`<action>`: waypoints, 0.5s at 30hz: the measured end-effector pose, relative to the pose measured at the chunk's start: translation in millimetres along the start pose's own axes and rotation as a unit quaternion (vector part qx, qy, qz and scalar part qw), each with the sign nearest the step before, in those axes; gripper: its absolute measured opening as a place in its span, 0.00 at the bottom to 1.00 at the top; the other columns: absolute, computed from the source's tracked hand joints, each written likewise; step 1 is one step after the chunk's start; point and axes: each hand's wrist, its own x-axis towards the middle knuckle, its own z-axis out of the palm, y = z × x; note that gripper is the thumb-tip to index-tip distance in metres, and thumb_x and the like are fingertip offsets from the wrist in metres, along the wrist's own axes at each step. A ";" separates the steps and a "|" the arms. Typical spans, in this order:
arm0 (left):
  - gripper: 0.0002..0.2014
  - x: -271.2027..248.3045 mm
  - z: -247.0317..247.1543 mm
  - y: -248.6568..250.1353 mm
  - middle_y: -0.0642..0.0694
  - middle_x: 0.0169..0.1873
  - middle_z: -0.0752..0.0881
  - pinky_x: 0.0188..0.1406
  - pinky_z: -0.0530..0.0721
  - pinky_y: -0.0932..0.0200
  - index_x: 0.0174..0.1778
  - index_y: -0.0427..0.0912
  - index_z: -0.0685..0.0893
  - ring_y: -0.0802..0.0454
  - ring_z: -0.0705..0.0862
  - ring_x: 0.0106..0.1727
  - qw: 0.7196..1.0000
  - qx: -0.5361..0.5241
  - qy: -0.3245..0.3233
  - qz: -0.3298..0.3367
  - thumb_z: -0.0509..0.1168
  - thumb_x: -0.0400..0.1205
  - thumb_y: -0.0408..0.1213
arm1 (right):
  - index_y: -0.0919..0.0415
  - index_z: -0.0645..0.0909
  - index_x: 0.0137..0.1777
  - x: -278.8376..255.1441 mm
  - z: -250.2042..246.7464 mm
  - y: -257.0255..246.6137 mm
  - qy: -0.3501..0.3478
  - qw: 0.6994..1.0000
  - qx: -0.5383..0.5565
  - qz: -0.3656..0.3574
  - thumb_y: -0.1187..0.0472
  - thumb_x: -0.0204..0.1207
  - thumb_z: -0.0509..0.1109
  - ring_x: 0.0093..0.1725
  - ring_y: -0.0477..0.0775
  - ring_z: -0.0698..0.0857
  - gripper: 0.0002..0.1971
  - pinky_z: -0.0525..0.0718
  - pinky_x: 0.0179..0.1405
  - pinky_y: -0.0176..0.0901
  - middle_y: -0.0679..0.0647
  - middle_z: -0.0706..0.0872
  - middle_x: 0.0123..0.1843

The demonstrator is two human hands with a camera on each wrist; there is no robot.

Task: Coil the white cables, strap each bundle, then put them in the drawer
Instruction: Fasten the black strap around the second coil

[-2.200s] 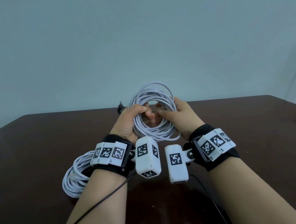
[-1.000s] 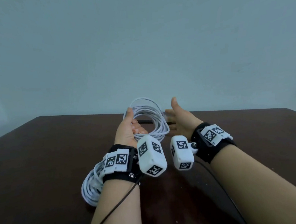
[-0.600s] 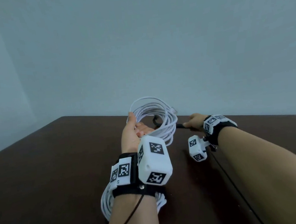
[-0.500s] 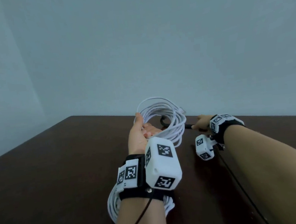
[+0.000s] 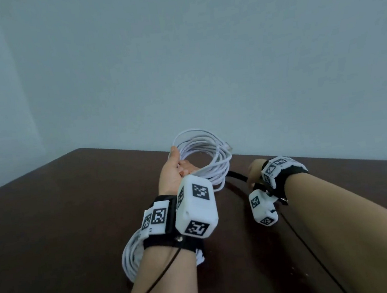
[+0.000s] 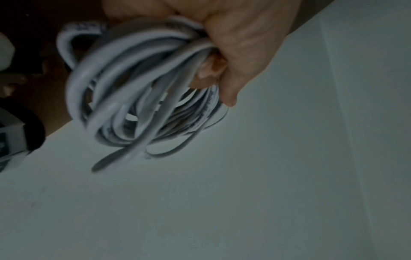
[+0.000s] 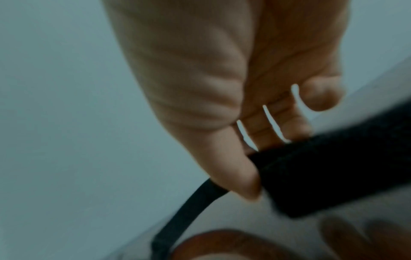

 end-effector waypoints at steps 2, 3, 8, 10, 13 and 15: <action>0.25 0.6 4.3 -3.9 0.53 0.07 0.62 0.13 0.69 0.75 0.25 0.47 0.61 0.60 0.63 0.07 1.000 0.024 0.001 -0.004 0.61 0.83 0.53 | 0.63 0.79 0.43 20.5 4.0 22.3 0.052 0.994 0.098 -0.012 0.61 0.75 0.66 0.42 0.56 0.77 0.05 0.74 0.39 0.41 0.58 0.82 0.42; 0.25 0.4 6.6 -6.7 0.53 0.08 0.62 0.12 0.67 0.75 0.25 0.47 0.61 0.60 0.62 0.07 0.999 0.041 0.001 -0.008 0.61 0.83 0.54 | 0.65 0.78 0.41 12.6 2.6 30.2 0.085 0.982 0.170 -0.021 0.63 0.74 0.65 0.39 0.57 0.77 0.05 0.74 0.36 0.39 0.58 0.80 0.37; 0.21 -4.6 22.1 -28.3 0.54 0.12 0.62 0.11 0.65 0.72 0.28 0.47 0.66 0.59 0.61 0.09 0.992 0.127 0.011 0.015 0.65 0.81 0.52 | 0.64 0.79 0.40 -60.6 -4.3 64.7 0.224 0.851 0.473 -0.037 0.72 0.74 0.60 0.25 0.51 0.78 0.08 0.76 0.28 0.36 0.60 0.87 0.35; 0.18 -7.6 26.3 -36.6 0.52 0.20 0.62 0.11 0.65 0.71 0.31 0.46 0.70 0.60 0.61 0.10 0.984 0.174 0.021 0.045 0.67 0.80 0.49 | 0.59 0.81 0.41 -87.6 -3.3 74.6 0.265 0.820 0.504 -0.055 0.70 0.76 0.60 0.24 0.49 0.76 0.10 0.74 0.27 0.36 0.56 0.88 0.37; 0.14 -14.0 33.9 -50.8 0.50 0.25 0.66 0.10 0.66 0.70 0.35 0.44 0.74 0.60 0.62 0.11 0.973 0.223 0.014 0.056 0.69 0.80 0.46 | 0.57 0.83 0.44 -121.2 -6.4 75.8 0.299 0.797 0.515 -0.103 0.70 0.76 0.60 0.16 0.39 0.75 0.11 0.72 0.19 0.29 0.55 0.88 0.35; 0.13 -15.4 36.8 -56.8 0.50 0.24 0.67 0.12 0.65 0.69 0.34 0.45 0.75 0.60 0.63 0.12 0.964 0.260 -0.004 0.056 0.70 0.79 0.46 | 0.59 0.83 0.45 -133.8 -8.4 71.3 0.298 0.782 0.533 -0.127 0.72 0.76 0.60 0.15 0.38 0.73 0.12 0.71 0.18 0.27 0.55 0.86 0.33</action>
